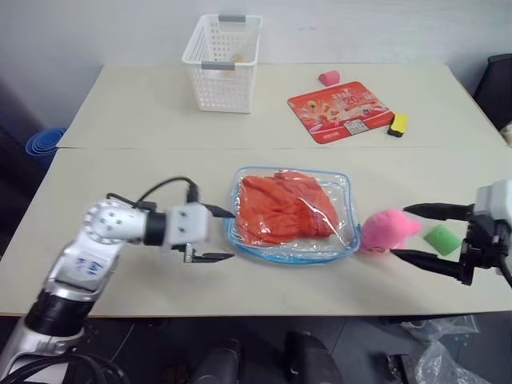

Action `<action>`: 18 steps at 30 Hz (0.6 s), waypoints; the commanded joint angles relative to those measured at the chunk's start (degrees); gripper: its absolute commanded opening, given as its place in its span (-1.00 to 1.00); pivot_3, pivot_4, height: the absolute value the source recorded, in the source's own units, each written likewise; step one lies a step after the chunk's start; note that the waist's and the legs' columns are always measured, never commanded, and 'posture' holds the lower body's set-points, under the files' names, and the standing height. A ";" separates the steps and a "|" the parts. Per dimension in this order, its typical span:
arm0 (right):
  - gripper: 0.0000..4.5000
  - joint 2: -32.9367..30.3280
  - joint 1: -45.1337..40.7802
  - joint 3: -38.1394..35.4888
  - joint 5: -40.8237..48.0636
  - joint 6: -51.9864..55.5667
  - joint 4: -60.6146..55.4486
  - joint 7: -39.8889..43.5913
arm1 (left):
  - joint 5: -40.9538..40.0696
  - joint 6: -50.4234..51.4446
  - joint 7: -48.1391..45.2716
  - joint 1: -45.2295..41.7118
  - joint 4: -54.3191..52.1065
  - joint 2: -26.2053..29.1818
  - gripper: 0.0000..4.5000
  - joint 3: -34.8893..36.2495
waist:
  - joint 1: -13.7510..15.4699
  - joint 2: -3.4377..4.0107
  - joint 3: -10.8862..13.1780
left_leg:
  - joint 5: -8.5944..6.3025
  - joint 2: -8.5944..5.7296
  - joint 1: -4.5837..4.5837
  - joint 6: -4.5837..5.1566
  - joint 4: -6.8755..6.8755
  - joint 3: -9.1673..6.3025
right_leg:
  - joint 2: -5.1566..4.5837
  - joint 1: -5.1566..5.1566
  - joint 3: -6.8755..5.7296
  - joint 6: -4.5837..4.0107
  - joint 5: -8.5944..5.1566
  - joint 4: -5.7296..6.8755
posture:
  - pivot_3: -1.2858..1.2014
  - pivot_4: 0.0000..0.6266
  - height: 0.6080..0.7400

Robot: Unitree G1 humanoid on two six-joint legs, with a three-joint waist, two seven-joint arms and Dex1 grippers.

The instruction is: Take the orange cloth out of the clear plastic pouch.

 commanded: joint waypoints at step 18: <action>1.00 10.64 -8.79 11.42 -4.93 -5.71 17.13 -6.96 | -11.34 10.37 -2.25 -12.69 -1.13 -0.91 0.83 -4.84 | -1.72 0.03 -0.02 | 0.01 0.06 0.10 -0.11 0.02 0.05 | 0.11 0.03 0.07 -0.02 -0.01 0.02 | 0.03 -0.52 1.00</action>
